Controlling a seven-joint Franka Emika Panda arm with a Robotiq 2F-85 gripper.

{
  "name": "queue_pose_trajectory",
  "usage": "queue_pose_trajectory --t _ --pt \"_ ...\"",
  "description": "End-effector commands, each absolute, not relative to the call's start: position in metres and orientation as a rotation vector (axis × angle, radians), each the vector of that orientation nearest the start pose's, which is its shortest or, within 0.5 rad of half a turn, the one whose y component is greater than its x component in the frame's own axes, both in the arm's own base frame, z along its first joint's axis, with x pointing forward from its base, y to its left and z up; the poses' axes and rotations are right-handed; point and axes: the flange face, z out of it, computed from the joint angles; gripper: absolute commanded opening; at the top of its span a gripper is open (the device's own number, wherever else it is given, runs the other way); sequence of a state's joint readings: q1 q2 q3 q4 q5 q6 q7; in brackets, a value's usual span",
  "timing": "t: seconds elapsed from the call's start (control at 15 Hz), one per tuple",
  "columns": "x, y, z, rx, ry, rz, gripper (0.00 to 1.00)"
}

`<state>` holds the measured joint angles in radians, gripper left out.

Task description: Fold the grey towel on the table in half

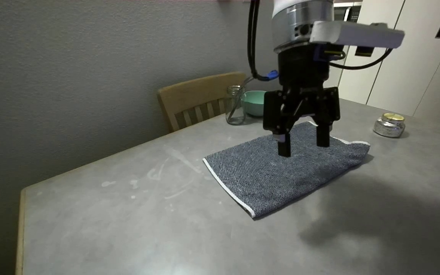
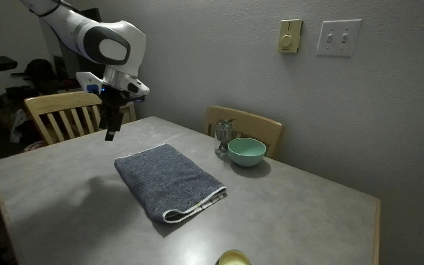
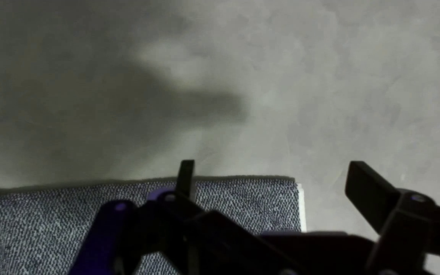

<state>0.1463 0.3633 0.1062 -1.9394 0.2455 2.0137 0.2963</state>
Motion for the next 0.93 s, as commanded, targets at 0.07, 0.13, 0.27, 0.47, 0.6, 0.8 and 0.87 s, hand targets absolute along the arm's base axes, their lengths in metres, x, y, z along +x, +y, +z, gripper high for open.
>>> queue_pose_trajectory --t 0.07,0.13,0.27,0.47,0.6,0.8,0.87 --pt "0.598 0.185 0.252 -2.982 0.308 0.556 1.00" --pt "0.604 0.190 0.246 -2.995 0.314 0.557 1.00" --pt "0.615 0.202 0.235 -3.040 0.294 0.562 1.00" --pt "0.631 0.219 0.219 -3.126 0.226 0.503 1.00" --pt "0.640 0.228 0.212 -3.198 0.114 0.446 1.00" --pt "0.636 0.231 0.209 -3.193 0.103 0.435 1.00" --pt "0.638 0.235 0.206 -3.201 0.081 0.425 1.00"
